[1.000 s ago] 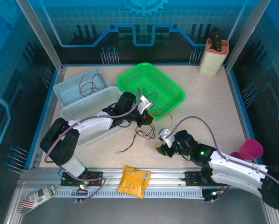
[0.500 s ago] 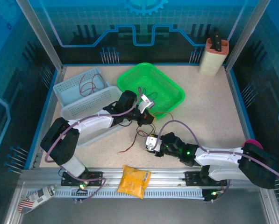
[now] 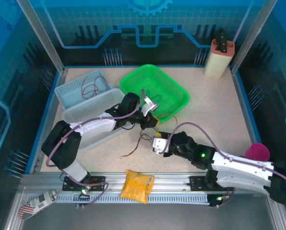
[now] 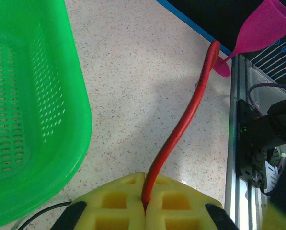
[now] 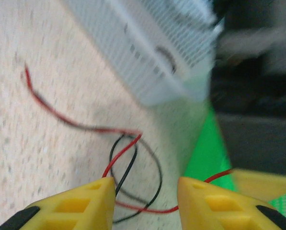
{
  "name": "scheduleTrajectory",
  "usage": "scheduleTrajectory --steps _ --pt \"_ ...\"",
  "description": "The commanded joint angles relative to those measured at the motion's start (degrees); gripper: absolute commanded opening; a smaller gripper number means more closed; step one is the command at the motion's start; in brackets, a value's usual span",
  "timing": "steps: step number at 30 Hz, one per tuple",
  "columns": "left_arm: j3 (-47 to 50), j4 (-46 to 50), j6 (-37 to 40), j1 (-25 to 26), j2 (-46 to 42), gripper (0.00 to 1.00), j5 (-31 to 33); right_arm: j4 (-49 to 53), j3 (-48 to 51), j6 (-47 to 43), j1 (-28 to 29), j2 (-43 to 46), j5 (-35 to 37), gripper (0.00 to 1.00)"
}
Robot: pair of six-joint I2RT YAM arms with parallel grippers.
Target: Untangle the cables
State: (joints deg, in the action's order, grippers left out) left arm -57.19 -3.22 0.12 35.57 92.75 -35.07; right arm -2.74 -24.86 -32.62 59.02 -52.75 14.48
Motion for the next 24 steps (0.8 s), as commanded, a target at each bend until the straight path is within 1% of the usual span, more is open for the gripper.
scheduleTrajectory --steps 1,8,11,14,18,24 --pt "-1.34 1.80 1.28 -0.50 -0.46 0.00 -2.57 2.84 0.53 -2.68 -1.72 -4.58 2.06 0.38" --pt "-1.69 2.15 1.29 -0.64 -0.73 0.00 -3.06 -0.02 0.01 -1.93 -5.05 -10.69 -4.89 0.38" --pt "-1.93 2.33 1.32 -0.74 -0.73 0.00 -3.27 -0.24 -0.75 -1.65 -6.10 -12.98 -5.35 0.36" --pt "-2.05 2.40 1.29 -0.84 -0.90 0.00 -3.49 -0.33 -1.40 -1.71 -6.49 -14.92 -5.21 0.29" --pt "-2.30 2.60 1.20 -0.83 -0.99 0.00 -3.65 -0.32 -1.85 -1.73 -6.99 -17.03 -6.22 0.27" --pt "-2.74 2.78 1.12 -0.91 -0.77 0.00 -4.20 -1.48 -2.90 -1.42 -7.92 -19.45 -5.29 0.27"
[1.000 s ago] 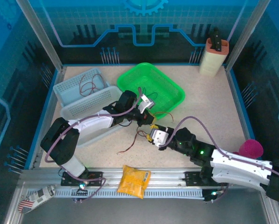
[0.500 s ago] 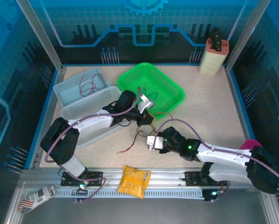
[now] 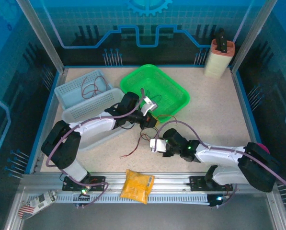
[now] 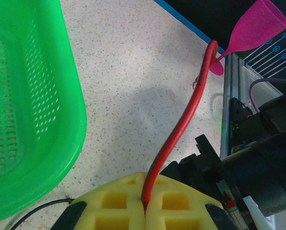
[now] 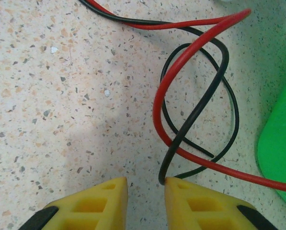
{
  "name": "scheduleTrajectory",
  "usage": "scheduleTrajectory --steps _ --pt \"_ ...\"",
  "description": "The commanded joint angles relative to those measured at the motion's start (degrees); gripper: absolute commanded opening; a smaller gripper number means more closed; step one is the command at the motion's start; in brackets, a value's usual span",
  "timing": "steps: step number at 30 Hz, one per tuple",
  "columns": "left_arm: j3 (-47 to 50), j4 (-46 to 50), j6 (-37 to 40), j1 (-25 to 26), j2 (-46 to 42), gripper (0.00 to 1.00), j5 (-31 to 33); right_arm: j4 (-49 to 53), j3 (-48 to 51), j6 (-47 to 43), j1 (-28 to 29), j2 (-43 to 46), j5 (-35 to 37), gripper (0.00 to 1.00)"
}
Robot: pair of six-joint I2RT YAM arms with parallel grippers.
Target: Untangle the cables
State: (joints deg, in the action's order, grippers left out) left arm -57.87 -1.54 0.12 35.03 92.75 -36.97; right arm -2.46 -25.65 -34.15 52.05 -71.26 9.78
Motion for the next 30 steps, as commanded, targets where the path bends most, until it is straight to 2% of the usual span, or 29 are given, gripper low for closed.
scheduleTrajectory --steps 1,8,10,13,21,30 --pt "-2.07 1.02 1.07 -0.34 -0.69 0.00 -2.32 -1.91 -2.23 0.14 -1.15 -1.25 -0.49 0.27" --pt "-2.17 0.14 0.12 -0.31 -0.29 0.00 -2.67 -2.67 -3.58 -1.28 -1.96 -4.09 -1.17 0.25" --pt "-2.14 -0.28 -0.19 -0.35 -0.30 0.00 -2.76 -3.39 -3.62 -1.42 -1.95 -4.47 -0.57 0.17" --pt "-1.98 -0.70 -0.56 -0.38 0.36 0.00 -2.34 -3.22 -3.60 -0.95 -1.95 -2.54 -1.29 0.01" --pt "-3.36 -2.61 -2.64 -0.24 4.49 0.00 0.82 5.50 -5.70 4.28 -1.91 6.60 -6.31 0.00" --pt "-7.66 -2.50 -3.13 1.49 8.49 0.00 1.37 14.32 -12.72 6.59 -2.04 5.52 -5.16 0.00"
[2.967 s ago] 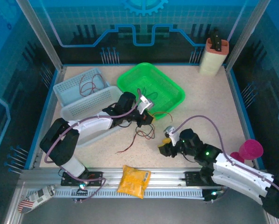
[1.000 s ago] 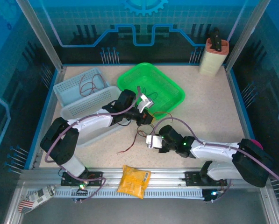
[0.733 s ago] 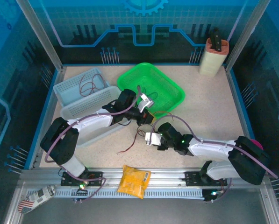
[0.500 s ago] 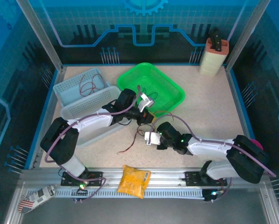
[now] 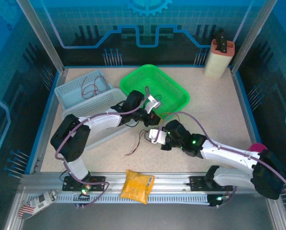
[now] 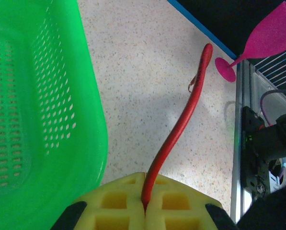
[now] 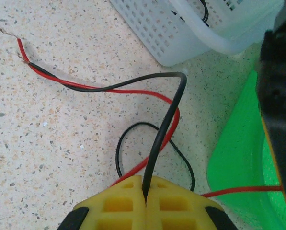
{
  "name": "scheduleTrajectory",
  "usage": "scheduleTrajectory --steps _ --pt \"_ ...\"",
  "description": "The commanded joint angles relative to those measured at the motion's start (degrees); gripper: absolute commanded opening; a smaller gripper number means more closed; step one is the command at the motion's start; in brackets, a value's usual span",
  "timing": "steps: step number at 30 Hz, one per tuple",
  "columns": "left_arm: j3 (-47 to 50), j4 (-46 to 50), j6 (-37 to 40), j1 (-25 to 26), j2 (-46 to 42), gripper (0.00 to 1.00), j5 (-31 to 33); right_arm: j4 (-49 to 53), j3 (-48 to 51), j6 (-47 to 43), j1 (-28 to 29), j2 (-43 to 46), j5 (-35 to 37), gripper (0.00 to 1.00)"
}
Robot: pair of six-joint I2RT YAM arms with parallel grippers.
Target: Untangle the cables
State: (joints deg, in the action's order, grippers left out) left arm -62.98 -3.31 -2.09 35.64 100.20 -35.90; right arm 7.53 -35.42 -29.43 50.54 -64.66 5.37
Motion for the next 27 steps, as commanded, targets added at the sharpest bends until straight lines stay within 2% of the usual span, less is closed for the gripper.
scheduleTrajectory --steps 1,13,17,27 --pt "-2.93 -0.81 -1.25 1.00 1.50 0.00 0.67 4.67 -3.47 1.99 -0.53 -1.63 -0.86 0.00" --pt "-9.88 1.20 -2.51 0.63 3.59 0.00 8.16 8.02 -2.01 -2.87 1.55 -1.99 -0.67 0.00" --pt "-11.71 0.26 -3.60 -0.43 3.04 0.00 7.47 10.58 -1.80 -2.41 2.19 -2.75 1.12 0.00" --pt "-11.44 -0.18 -4.95 -3.30 -1.51 0.00 5.22 9.42 0.08 -0.06 1.13 -4.35 1.12 0.00"
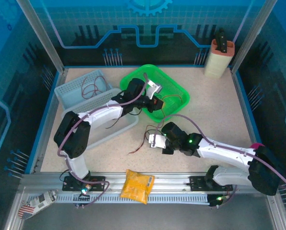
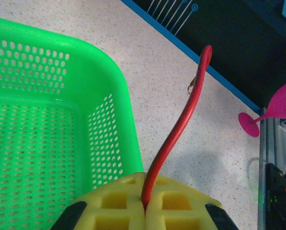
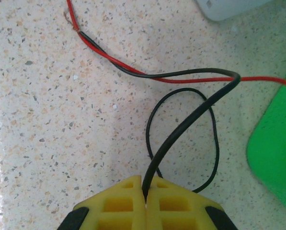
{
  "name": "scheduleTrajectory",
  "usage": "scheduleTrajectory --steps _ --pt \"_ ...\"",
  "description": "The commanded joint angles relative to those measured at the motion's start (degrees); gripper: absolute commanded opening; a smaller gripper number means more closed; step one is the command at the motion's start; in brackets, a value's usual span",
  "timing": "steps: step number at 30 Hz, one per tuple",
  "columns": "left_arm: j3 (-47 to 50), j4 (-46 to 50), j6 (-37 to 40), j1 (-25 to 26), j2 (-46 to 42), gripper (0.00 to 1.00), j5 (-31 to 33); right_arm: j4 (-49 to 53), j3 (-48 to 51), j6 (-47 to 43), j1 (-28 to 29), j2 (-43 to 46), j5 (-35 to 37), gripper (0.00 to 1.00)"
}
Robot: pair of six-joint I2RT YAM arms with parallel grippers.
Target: Untangle the cables
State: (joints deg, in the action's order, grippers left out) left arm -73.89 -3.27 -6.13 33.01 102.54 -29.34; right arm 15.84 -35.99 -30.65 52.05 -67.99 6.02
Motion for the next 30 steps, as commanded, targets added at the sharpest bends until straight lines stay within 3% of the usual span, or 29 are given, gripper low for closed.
scheduleTrajectory --steps 1,18,22,30 --pt "-0.23 -0.25 -0.99 -0.95 -4.54 0.00 -1.31 1.30 0.73 1.29 -0.53 -1.33 0.46 0.00" --pt "3.20 -1.32 -2.66 -2.94 -10.88 0.00 -2.33 1.39 1.14 4.55 -2.77 -1.32 -0.46 0.00" --pt "5.85 -5.02 -6.23 -5.13 -13.56 0.00 -3.17 1.05 2.39 6.92 -4.95 0.66 0.21 0.00" --pt "7.90 -2.13 -5.32 -7.39 -20.36 0.00 -2.40 -0.16 3.91 11.87 -10.92 6.52 -1.42 0.00"
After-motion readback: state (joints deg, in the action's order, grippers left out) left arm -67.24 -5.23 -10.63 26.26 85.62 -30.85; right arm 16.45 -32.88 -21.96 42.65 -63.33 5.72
